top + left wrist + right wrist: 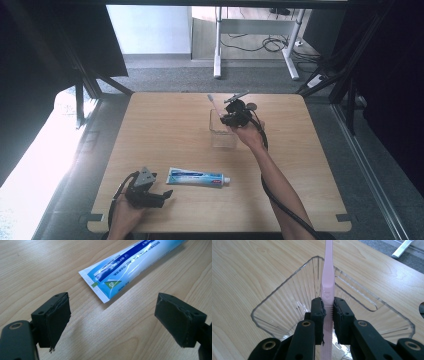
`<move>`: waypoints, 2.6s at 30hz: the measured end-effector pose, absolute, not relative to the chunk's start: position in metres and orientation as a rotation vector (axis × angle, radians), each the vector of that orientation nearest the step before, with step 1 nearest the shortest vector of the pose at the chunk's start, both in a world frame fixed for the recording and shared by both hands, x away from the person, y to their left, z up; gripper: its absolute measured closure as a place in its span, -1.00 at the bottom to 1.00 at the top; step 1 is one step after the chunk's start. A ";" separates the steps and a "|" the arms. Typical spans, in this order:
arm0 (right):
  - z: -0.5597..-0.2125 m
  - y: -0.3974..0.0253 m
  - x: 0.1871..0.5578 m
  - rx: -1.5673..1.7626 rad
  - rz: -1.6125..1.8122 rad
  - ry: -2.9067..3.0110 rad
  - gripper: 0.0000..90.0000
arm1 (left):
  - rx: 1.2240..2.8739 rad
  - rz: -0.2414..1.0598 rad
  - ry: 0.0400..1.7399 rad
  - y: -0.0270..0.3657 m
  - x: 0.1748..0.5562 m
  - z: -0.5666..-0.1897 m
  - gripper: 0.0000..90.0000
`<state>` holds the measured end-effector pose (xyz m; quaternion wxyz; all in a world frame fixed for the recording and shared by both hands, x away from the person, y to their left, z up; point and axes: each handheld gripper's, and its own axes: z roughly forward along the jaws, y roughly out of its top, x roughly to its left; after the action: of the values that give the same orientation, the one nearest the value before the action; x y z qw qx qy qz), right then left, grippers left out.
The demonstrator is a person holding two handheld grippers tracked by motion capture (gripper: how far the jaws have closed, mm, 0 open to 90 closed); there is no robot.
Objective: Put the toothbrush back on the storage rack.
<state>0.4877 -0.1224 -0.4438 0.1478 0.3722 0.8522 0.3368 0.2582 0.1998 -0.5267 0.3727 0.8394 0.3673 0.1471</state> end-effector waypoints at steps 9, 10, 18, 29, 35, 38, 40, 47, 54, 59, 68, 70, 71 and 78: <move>-0.451 -0.121 0.490 1.065 0.930 2.475 0.75 | 2.148 0.376 0.944 0.199 0.258 -0.527 -0.70; -0.452 -0.120 0.490 1.071 0.927 2.480 0.75 | 2.148 0.375 0.943 0.199 0.258 -0.527 -0.70; -0.454 -0.118 0.491 1.067 0.875 2.516 0.74 | 2.151 0.375 0.942 0.199 0.258 -0.527 -0.70; -0.454 -0.113 0.494 1.064 0.751 2.568 0.72 | 2.153 0.374 0.941 0.199 0.258 -0.527 -0.70; -0.456 -0.115 0.497 1.081 0.691 2.592 0.73 | 2.152 0.373 0.942 0.199 0.258 -0.527 -0.70; -0.456 -0.116 0.498 1.095 0.700 2.601 0.71 | 2.154 0.372 0.940 0.199 0.258 -0.527 -0.70; -0.456 -0.116 0.497 1.095 0.694 2.607 0.69 | 2.154 0.372 0.940 0.199 0.258 -0.527 -0.70; -0.455 -0.115 0.496 1.082 0.712 2.607 0.64 | 2.152 0.373 0.942 0.199 0.258 -0.527 -0.70; -0.451 -0.115 0.493 1.061 0.743 2.610 0.43 | 2.152 0.366 0.944 0.199 0.258 -0.527 -0.70; -0.448 -0.115 0.490 1.043 0.754 2.608 0.25 | 2.153 0.365 0.943 0.198 0.259 -0.528 -0.70; -0.438 -0.117 0.483 0.998 0.791 2.582 -0.01 | 2.150 0.361 0.943 0.198 0.259 -0.527 -0.70; -0.435 -0.117 0.480 0.989 0.803 2.578 -0.07 | 2.150 0.361 0.943 0.198 0.259 -0.528 -0.70; -0.433 -0.118 0.478 0.983 0.818 2.577 -0.12 | 2.149 0.361 0.943 0.197 0.259 -0.528 -0.70; -0.428 -0.120 0.472 0.966 0.841 2.580 -0.28 | 2.151 0.360 0.941 0.197 0.259 -0.528 -0.70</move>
<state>0.4719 -0.1201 -0.4278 0.1303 0.3324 0.8880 0.2896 0.2587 0.1968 -0.5279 0.3739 0.8399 0.3675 0.1404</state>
